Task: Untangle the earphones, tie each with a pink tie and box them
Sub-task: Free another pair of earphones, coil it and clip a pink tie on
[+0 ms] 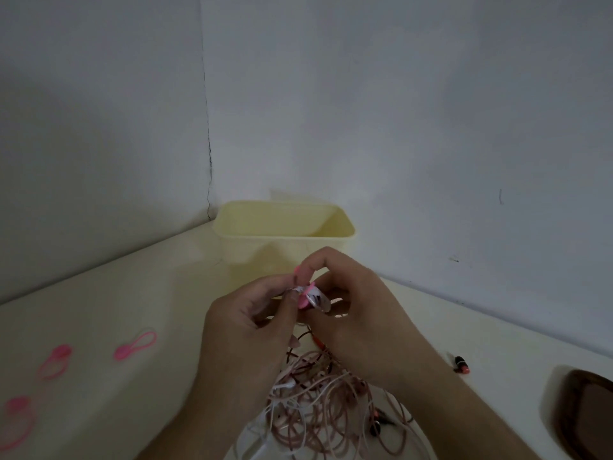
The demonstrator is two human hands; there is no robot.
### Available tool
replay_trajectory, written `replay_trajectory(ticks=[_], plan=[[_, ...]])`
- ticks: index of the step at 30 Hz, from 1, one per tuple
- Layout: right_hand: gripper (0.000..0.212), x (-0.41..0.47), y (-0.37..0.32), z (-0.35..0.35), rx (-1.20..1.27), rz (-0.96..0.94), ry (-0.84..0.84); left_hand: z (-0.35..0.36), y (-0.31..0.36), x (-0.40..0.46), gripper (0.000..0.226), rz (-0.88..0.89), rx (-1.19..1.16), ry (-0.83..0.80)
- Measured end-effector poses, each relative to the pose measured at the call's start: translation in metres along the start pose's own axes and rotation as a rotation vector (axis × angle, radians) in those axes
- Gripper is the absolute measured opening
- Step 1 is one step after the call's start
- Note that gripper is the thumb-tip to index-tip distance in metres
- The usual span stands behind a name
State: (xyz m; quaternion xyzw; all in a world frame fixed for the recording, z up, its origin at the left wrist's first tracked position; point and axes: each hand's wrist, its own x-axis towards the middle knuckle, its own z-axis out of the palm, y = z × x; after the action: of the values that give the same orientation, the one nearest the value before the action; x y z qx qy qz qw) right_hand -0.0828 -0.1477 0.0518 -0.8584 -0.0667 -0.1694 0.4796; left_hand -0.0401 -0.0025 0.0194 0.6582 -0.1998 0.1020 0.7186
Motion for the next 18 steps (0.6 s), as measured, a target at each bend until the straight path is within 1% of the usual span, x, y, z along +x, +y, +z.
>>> replay_trajectory(ticks=[4,10,15,18], plan=[[0.026,0.000,0.002,0.002,-0.092,-0.057,0.015,0.000,0.005,-0.001,0.037,-0.019,0.001,-0.019],[0.021,0.002,0.009,0.002,-0.207,-0.154,0.038,-0.002,0.006,-0.001,0.027,-0.080,0.016,-0.008],[0.024,0.002,0.011,0.002,-0.523,-0.277,0.040,-0.004,0.007,0.002,0.029,-0.100,0.021,-0.037],[0.026,0.002,0.010,0.004,-0.615,-0.346,0.087,-0.006,0.008,0.003,0.026,-0.113,-0.013,-0.042]])
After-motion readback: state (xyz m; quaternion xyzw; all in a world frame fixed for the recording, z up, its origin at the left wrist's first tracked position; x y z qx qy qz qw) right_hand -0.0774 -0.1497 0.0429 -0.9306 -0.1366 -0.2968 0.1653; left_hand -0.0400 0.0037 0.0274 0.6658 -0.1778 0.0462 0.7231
